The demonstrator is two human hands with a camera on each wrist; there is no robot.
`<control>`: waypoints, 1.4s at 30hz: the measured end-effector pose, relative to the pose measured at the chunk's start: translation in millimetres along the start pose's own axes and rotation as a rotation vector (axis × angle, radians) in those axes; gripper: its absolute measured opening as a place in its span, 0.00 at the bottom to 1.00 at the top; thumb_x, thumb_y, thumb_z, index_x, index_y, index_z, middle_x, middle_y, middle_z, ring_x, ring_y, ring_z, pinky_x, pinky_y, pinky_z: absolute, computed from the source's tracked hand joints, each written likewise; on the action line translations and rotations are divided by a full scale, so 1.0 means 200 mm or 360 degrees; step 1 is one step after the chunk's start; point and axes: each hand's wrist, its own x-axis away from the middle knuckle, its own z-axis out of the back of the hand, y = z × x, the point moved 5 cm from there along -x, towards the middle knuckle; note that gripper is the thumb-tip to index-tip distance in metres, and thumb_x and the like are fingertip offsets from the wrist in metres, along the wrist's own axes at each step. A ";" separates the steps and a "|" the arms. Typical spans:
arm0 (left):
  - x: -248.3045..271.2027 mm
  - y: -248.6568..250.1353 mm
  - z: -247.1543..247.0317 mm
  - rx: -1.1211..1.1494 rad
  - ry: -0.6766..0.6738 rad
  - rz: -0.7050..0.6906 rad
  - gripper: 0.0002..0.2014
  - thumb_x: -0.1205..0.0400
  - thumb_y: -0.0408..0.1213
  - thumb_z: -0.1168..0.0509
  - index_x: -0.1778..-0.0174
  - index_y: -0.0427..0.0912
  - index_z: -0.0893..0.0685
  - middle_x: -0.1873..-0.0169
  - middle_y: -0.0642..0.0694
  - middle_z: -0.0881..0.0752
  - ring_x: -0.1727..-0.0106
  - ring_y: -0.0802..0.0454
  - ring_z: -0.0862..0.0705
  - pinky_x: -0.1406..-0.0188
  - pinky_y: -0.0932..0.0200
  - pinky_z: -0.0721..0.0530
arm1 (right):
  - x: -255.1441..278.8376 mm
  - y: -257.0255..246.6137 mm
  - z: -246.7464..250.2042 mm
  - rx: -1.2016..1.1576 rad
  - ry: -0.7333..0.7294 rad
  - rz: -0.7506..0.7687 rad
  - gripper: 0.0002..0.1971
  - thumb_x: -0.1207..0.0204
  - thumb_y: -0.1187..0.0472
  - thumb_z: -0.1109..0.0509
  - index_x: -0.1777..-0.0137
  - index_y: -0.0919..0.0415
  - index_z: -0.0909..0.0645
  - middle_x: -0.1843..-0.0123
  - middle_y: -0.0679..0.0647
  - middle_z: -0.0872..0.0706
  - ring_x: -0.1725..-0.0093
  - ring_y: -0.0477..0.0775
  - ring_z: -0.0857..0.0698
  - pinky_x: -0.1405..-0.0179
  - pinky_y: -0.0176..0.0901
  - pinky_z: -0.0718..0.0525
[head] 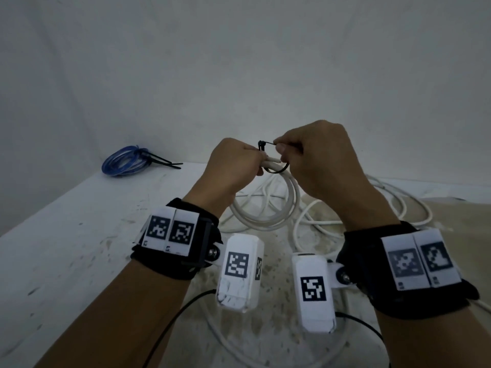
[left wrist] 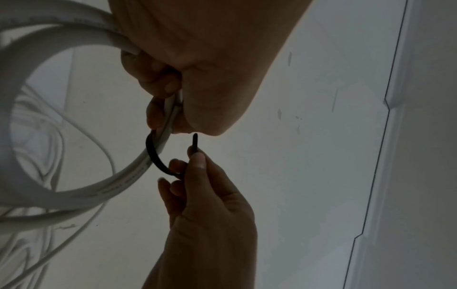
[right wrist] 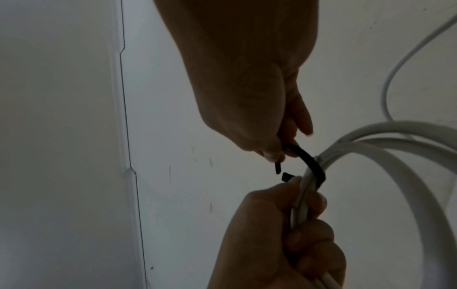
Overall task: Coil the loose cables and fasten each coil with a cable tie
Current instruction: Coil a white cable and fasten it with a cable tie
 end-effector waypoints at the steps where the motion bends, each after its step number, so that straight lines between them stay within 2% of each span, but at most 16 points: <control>1: -0.01 0.00 0.01 -0.0003 0.0005 0.0006 0.10 0.20 0.34 0.33 0.63 0.34 0.09 0.75 0.47 0.16 0.88 0.61 0.32 0.87 0.71 0.38 | 0.00 -0.01 0.01 -0.0014 -0.0025 0.0010 0.08 0.21 0.62 0.29 0.53 0.61 0.07 0.60 0.57 0.08 0.59 0.58 0.11 0.54 0.53 0.15; 3: -0.01 0.00 0.01 -0.0006 0.0001 0.0003 0.10 0.21 0.33 0.33 0.60 0.33 0.08 0.74 0.46 0.16 0.87 0.61 0.32 0.86 0.71 0.37 | 0.01 -0.02 0.01 0.0014 -0.0075 0.0023 0.08 0.22 0.62 0.28 0.55 0.60 0.07 0.62 0.57 0.08 0.61 0.57 0.12 0.56 0.52 0.15; 6: 0.01 0.00 -0.02 -0.0030 -0.0034 -0.0018 0.10 0.21 0.32 0.33 0.62 0.37 0.08 0.78 0.52 0.16 0.87 0.62 0.29 0.85 0.72 0.36 | 0.02 -0.02 0.01 0.0021 -0.0070 0.0019 0.07 0.23 0.62 0.27 0.56 0.60 0.07 0.63 0.57 0.08 0.63 0.56 0.12 0.59 0.51 0.15; 11: 0.01 0.00 -0.05 -0.0121 -0.0049 -0.0068 0.11 0.19 0.36 0.34 0.61 0.39 0.07 0.75 0.51 0.14 0.83 0.66 0.24 0.81 0.72 0.31 | 0.03 -0.02 0.02 0.0034 -0.0053 -0.0016 0.07 0.23 0.62 0.27 0.55 0.59 0.07 0.61 0.57 0.07 0.60 0.57 0.11 0.56 0.52 0.14; 16: 0.04 0.02 -0.06 -0.0287 -0.0060 -0.0190 0.14 0.18 0.34 0.36 0.67 0.41 0.09 0.83 0.63 0.18 0.82 0.69 0.24 0.80 0.73 0.33 | 0.03 -0.03 0.02 0.0127 -0.0092 -0.0076 0.08 0.22 0.61 0.28 0.53 0.58 0.07 0.59 0.56 0.08 0.58 0.57 0.12 0.56 0.48 0.16; 19: 0.05 0.03 -0.06 -0.0429 -0.0053 -0.0229 0.19 0.18 0.35 0.37 0.76 0.50 0.15 0.84 0.65 0.19 0.81 0.68 0.24 0.75 0.68 0.32 | 0.03 -0.02 0.03 0.0152 -0.0092 -0.0138 0.08 0.23 0.60 0.28 0.54 0.58 0.07 0.61 0.55 0.09 0.59 0.56 0.13 0.59 0.44 0.18; 21: 0.05 0.04 -0.07 -0.0500 -0.0068 -0.0270 0.21 0.18 0.37 0.37 0.80 0.52 0.18 0.84 0.61 0.19 0.82 0.64 0.25 0.73 0.64 0.31 | 0.03 -0.02 0.02 0.0149 -0.0082 -0.0186 0.06 0.24 0.59 0.27 0.55 0.58 0.08 0.61 0.53 0.11 0.58 0.55 0.14 0.60 0.42 0.20; 24: 0.07 0.07 -0.10 -0.0597 -0.0120 -0.0380 0.17 0.17 0.39 0.38 0.72 0.47 0.12 0.75 0.49 0.13 0.74 0.57 0.20 0.68 0.56 0.23 | 0.03 0.01 0.01 0.0104 -0.0002 -0.0266 0.04 0.26 0.59 0.24 0.54 0.58 0.13 0.61 0.49 0.15 0.55 0.52 0.15 0.58 0.41 0.25; 27: 0.07 0.07 -0.12 -0.0600 -0.0139 -0.0402 0.15 0.17 0.40 0.38 0.66 0.46 0.09 0.71 0.47 0.12 0.65 0.51 0.14 0.60 0.54 0.18 | 0.03 0.04 -0.01 0.0018 -0.0025 -0.0324 0.10 0.24 0.59 0.25 0.44 0.56 0.14 0.55 0.52 0.11 0.52 0.52 0.14 0.50 0.42 0.20; 29: 0.07 0.07 -0.12 -0.0598 -0.0129 -0.0411 0.16 0.17 0.40 0.38 0.67 0.44 0.10 0.71 0.44 0.12 0.69 0.52 0.16 0.62 0.53 0.19 | 0.03 0.04 -0.03 0.0024 -0.0114 -0.0322 0.09 0.21 0.59 0.28 0.43 0.55 0.12 0.52 0.53 0.10 0.51 0.52 0.12 0.48 0.40 0.19; 31: 0.07 0.07 -0.11 -0.0539 -0.0126 -0.0408 0.18 0.17 0.39 0.38 0.71 0.41 0.12 0.74 0.42 0.14 0.78 0.55 0.24 0.68 0.53 0.22 | 0.02 0.03 -0.03 0.0016 -0.0113 -0.0308 0.06 0.21 0.60 0.29 0.48 0.56 0.11 0.57 0.51 0.12 0.53 0.52 0.12 0.50 0.40 0.19; 34: 0.07 0.08 -0.09 -0.0433 -0.0136 -0.0374 0.18 0.18 0.37 0.37 0.75 0.43 0.14 0.81 0.48 0.18 0.85 0.58 0.31 0.76 0.60 0.29 | 0.02 0.02 -0.01 0.0003 -0.0044 -0.0306 0.04 0.22 0.59 0.28 0.53 0.55 0.11 0.63 0.47 0.15 0.56 0.49 0.13 0.54 0.39 0.20; 37: 0.07 0.09 -0.07 -0.0288 -0.0177 -0.0355 0.14 0.19 0.36 0.36 0.69 0.42 0.09 0.73 0.46 0.12 0.83 0.60 0.28 0.78 0.68 0.31 | 0.01 0.03 0.02 -0.0163 0.0013 -0.0378 0.04 0.22 0.55 0.28 0.57 0.51 0.12 0.70 0.42 0.16 0.67 0.41 0.16 0.63 0.34 0.24; 38: 0.07 0.10 -0.06 -0.0230 -0.0184 -0.0356 0.14 0.19 0.37 0.35 0.68 0.43 0.09 0.72 0.46 0.12 0.81 0.59 0.26 0.76 0.69 0.30 | 0.01 0.04 0.03 -0.0234 0.0035 -0.0418 0.06 0.22 0.53 0.29 0.58 0.51 0.12 0.71 0.43 0.15 0.68 0.41 0.16 0.64 0.35 0.24; 40: 0.06 0.12 -0.05 -0.0118 -0.0189 -0.0356 0.15 0.18 0.37 0.34 0.70 0.46 0.10 0.73 0.48 0.12 0.73 0.56 0.19 0.68 0.66 0.26 | 0.01 0.06 0.05 -0.0396 0.0060 -0.0512 0.12 0.20 0.50 0.31 0.59 0.54 0.11 0.68 0.48 0.12 0.65 0.46 0.14 0.58 0.46 0.15; 42: 0.07 0.13 -0.04 -0.0047 -0.0208 -0.0363 0.16 0.18 0.35 0.34 0.71 0.47 0.11 0.77 0.52 0.15 0.75 0.62 0.21 0.70 0.69 0.27 | 0.01 0.08 0.07 -0.0554 0.0020 -0.0596 0.15 0.19 0.50 0.31 0.60 0.57 0.10 0.66 0.55 0.11 0.62 0.53 0.12 0.53 0.57 0.11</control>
